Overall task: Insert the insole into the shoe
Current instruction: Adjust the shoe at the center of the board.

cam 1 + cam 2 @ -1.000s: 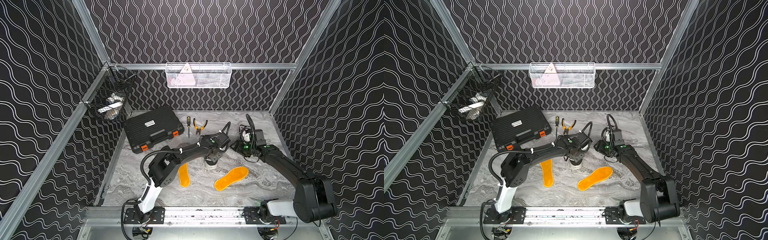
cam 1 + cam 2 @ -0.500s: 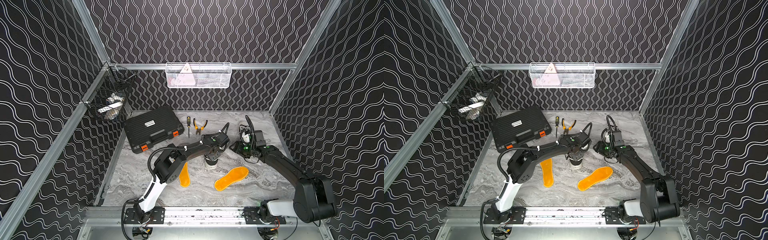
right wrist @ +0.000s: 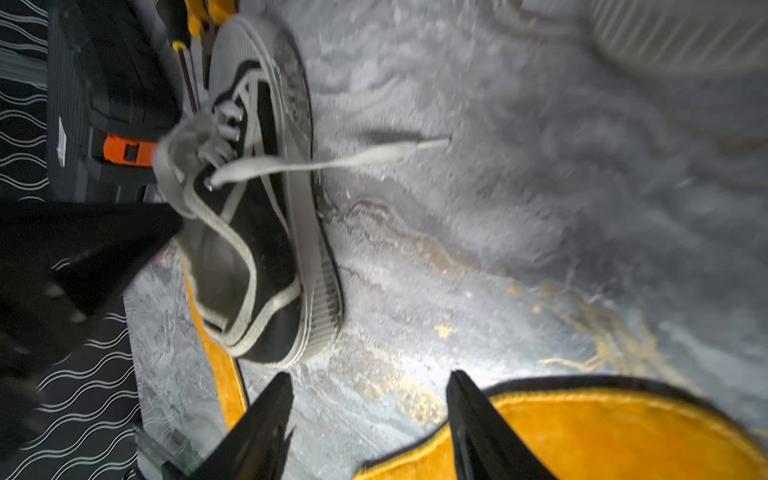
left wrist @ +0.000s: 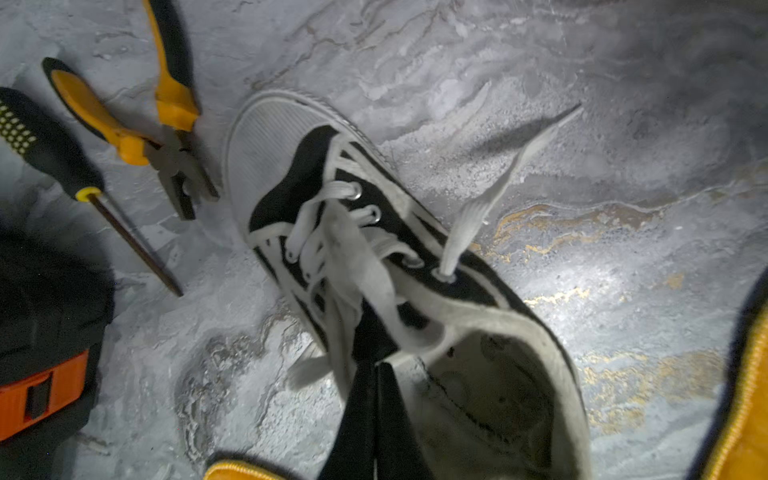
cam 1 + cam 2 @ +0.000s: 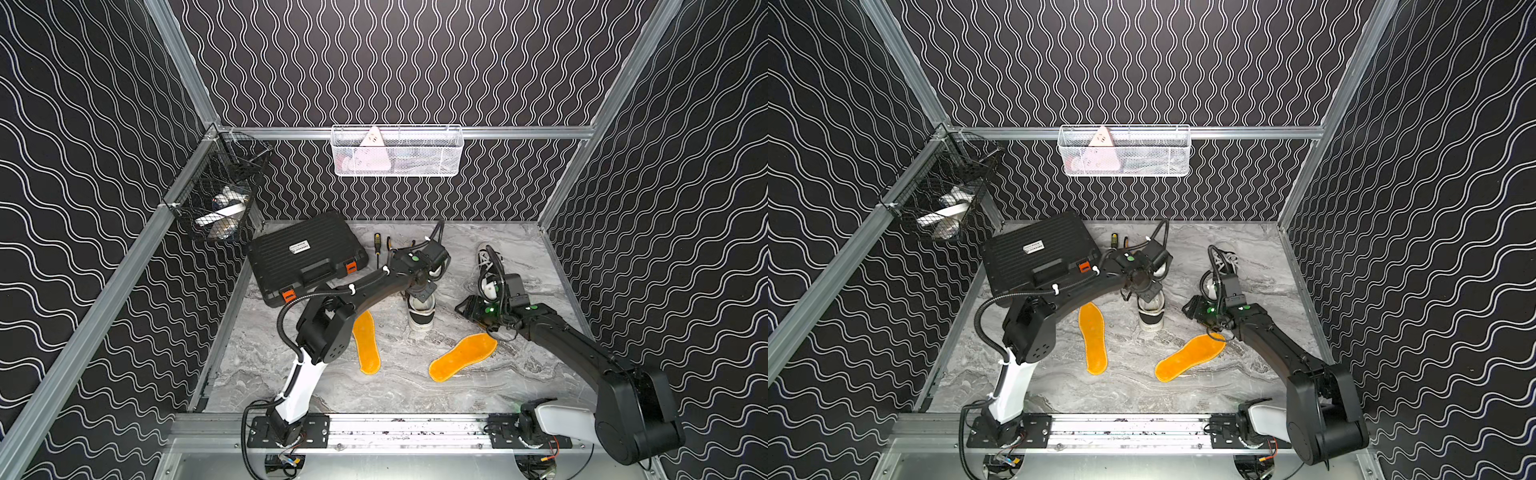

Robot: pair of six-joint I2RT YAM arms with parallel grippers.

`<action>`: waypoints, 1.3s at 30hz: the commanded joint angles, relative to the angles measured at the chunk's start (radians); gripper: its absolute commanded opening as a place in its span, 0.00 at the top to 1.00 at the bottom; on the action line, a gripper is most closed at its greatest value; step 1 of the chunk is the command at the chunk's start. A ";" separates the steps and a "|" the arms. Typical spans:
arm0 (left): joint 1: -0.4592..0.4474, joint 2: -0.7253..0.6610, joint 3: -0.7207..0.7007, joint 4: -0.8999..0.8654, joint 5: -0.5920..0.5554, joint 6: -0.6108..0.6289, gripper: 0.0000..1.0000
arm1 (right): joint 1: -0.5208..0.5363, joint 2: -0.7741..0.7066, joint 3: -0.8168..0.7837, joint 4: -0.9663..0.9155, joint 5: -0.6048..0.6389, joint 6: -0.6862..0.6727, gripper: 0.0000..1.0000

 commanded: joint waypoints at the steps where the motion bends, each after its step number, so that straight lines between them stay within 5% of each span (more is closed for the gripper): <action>1: 0.005 -0.019 -0.018 -0.051 0.065 -0.042 1.00 | 0.052 -0.004 0.001 0.015 0.052 0.087 0.38; 7: -0.022 -0.051 -0.061 -0.026 0.064 -0.001 0.98 | 0.093 0.018 0.042 0.022 0.106 0.120 0.37; 10: -0.087 -0.079 -0.124 0.022 -0.002 0.054 0.81 | 0.091 0.017 0.052 0.013 0.138 0.123 0.37; 21: -0.079 0.043 -0.083 0.020 -0.089 0.053 0.72 | 0.048 0.018 0.082 0.007 0.136 0.110 0.37; 28: -0.068 0.103 -0.045 0.067 -0.130 0.082 0.52 | 0.036 0.028 0.078 0.006 0.122 0.106 0.36; 33: -0.053 0.159 -0.005 0.091 -0.171 0.099 0.55 | 0.034 0.034 0.077 0.015 0.116 0.106 0.37; 39: -0.018 0.171 -0.014 0.134 -0.128 0.083 0.74 | 0.035 0.036 0.073 0.012 0.108 0.092 0.37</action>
